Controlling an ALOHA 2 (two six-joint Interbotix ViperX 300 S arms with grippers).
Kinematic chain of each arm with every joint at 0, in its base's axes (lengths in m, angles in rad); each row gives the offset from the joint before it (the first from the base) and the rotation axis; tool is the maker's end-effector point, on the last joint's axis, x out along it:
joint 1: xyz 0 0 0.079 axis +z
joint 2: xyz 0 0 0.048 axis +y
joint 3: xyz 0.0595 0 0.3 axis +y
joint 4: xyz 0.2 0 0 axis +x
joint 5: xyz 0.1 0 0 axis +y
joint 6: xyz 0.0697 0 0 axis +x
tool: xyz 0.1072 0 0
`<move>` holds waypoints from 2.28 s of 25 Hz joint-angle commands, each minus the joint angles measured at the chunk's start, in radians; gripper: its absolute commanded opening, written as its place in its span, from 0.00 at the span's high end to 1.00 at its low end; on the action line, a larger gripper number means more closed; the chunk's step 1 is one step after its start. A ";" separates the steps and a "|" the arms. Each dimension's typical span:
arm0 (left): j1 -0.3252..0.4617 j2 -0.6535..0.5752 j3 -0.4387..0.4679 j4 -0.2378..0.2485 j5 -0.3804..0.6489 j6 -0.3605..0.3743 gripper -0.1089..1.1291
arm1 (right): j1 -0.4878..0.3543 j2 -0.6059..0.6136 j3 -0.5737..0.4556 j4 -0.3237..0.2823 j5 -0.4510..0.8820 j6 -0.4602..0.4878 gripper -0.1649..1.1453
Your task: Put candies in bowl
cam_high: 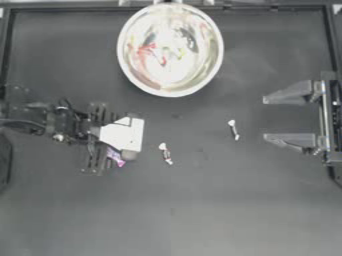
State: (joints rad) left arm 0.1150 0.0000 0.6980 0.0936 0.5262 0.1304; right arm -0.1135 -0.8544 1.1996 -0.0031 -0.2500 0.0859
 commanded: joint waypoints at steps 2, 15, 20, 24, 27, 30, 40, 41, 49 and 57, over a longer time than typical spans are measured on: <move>-0.008 0.012 -0.025 -0.017 -0.006 0.003 0.08 | 0.005 0.005 -0.006 0.009 -0.021 0.000 0.13; -0.011 0.063 -0.044 -0.038 0.015 0.015 0.33 | 0.008 0.005 -0.008 0.018 -0.021 0.000 0.13; -0.014 0.064 -0.048 -0.095 0.049 0.066 0.73 | 0.006 0.005 -0.008 0.018 -0.023 0.000 0.13; -0.014 0.055 -0.066 -0.150 0.052 0.110 0.74 | 0.006 0.005 -0.006 0.018 -0.023 0.000 0.13; -0.014 0.023 -0.095 -0.161 0.052 0.138 0.73 | 0.008 0.003 -0.008 0.018 -0.021 0.000 0.13; 0.000 -0.028 -0.130 -0.160 0.048 0.166 0.73 | 0.008 0.005 -0.006 0.018 -0.023 0.000 0.13; 0.156 -0.172 -0.221 -0.147 -0.025 0.285 0.73 | 0.014 0.005 -0.002 0.018 -0.049 -0.002 0.13; 0.175 -0.172 -0.233 -0.146 -0.040 0.302 0.73 | 0.015 0.005 0.002 0.018 -0.057 -0.002 0.13; 0.342 -0.084 -0.350 -0.147 -0.084 0.397 0.73 | 0.029 0.005 0.005 0.018 -0.064 -0.002 0.13; 0.456 0.101 -0.505 -0.147 -0.106 0.456 0.73 | 0.034 0.005 0.005 0.018 -0.066 -0.003 0.13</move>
State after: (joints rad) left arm 0.5507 0.0997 0.2470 -0.0552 0.4264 0.5461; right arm -0.0813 -0.8544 1.2149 0.0123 -0.3083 0.0844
